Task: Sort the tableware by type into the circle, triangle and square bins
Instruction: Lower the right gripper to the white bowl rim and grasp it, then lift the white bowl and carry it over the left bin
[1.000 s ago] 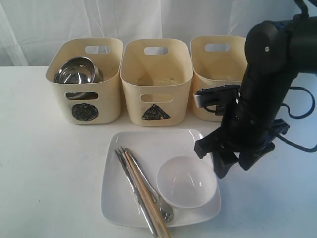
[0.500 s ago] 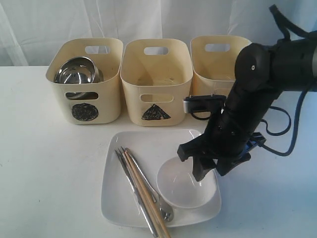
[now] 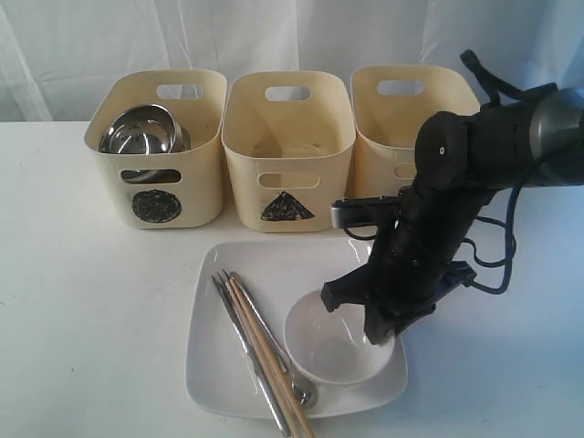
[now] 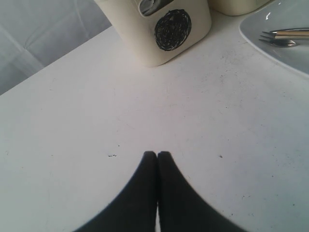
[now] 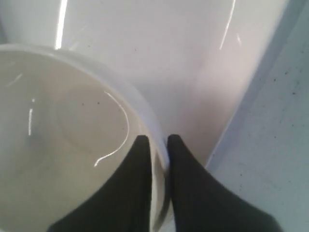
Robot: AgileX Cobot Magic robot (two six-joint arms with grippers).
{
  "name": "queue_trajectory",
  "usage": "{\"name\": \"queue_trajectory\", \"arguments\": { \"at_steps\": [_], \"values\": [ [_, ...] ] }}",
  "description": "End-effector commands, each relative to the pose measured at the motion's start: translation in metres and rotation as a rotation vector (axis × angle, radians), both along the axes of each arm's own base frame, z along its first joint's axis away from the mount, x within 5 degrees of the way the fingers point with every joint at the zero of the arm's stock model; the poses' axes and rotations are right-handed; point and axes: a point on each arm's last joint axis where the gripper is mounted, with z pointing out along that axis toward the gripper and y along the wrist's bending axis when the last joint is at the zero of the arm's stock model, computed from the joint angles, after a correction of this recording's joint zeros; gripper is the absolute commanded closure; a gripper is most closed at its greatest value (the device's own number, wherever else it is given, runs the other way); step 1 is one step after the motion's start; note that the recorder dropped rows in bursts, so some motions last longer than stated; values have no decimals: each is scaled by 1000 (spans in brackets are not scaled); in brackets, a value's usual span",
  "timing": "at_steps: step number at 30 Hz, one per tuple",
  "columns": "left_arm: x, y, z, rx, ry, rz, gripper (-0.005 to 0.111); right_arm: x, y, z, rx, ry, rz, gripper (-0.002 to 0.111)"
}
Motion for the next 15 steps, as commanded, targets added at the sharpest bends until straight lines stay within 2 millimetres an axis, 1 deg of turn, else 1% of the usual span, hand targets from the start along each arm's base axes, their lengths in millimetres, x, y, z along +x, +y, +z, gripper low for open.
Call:
{"name": "queue_trajectory", "arguments": {
  "at_steps": [1, 10, 12, 15],
  "values": [
    [0, 0, -1, -6, -2, -3, 107, 3, 0, 0, 12, -41, 7, 108],
    [0, 0, -1, -6, -2, -3, 107, 3, -1, 3, 3, -50, 19, 108],
    [0, 0, -1, -6, -2, -3, 107, 2, -2, 8, 11, -68, 18, 108],
    [0, 0, -1, -6, -2, -3, 107, 2, -2, 22, 34, -122, 14, 108]
  ]
}}
